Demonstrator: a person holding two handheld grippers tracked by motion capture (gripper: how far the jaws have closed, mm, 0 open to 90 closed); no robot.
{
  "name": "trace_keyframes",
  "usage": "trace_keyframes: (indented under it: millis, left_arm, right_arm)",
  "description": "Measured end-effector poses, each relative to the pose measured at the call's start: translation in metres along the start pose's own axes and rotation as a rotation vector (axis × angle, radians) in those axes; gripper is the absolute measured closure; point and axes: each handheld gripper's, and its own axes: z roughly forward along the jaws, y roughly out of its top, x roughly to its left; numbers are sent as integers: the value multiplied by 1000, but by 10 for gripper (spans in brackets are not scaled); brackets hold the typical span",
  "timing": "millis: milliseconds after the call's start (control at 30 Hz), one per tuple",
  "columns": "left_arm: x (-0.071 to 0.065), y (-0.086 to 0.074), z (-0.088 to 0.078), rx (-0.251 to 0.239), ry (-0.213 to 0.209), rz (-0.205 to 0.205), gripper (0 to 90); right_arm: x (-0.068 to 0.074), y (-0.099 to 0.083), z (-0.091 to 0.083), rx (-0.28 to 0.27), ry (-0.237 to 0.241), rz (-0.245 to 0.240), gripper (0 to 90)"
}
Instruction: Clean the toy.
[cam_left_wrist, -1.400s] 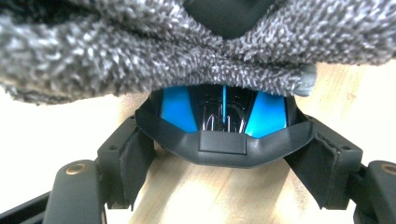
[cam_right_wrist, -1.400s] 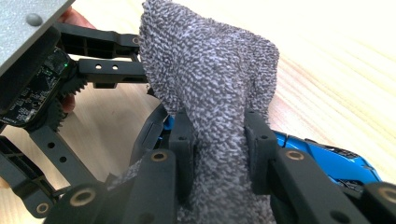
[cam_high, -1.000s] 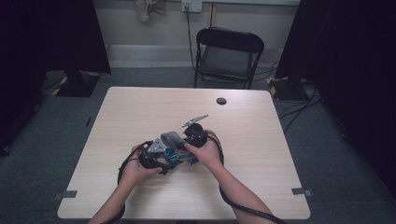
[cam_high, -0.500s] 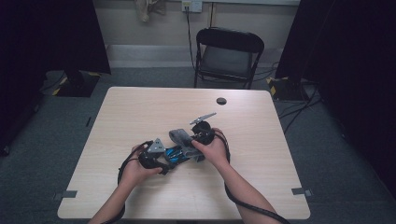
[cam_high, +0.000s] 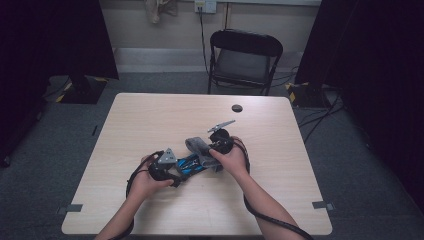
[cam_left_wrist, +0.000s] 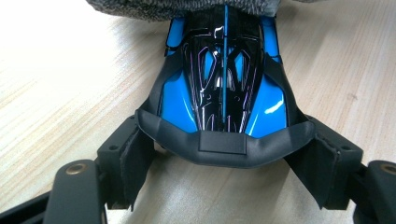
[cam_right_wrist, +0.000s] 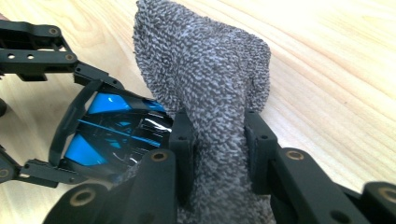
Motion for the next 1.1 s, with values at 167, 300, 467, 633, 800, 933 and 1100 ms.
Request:
trace_keyframes:
  millis: [167,300,467,633,800,933,1100]
  left_arm:
    - [0,0,0,0,0,0,257]
    - [0,0,0,0,0,0,257]
    - [0,0,0,0,0,-1,257]
    - [0,0,0,0,1,-1,257]
    - [0,0,0,1,1,0,257]
    - [0,0,0,0,1,0,257]
    - [0,0,0,0,1,0,258]
  right_arm:
    - [-3,-2,0,-5,-5,10,697]
    - [-5,-2,-1,-4,-10,10,696]
    - [-7,-3,-1,-6,-12,15,695]
    - [-12,-7,-2,-17,-14,32,694]
    - [-14,-8,-3,-19,-16,35,694]
    - [-15,-9,-3,-21,-16,32,694]
    - [-19,-11,-4,-19,-29,37,693]
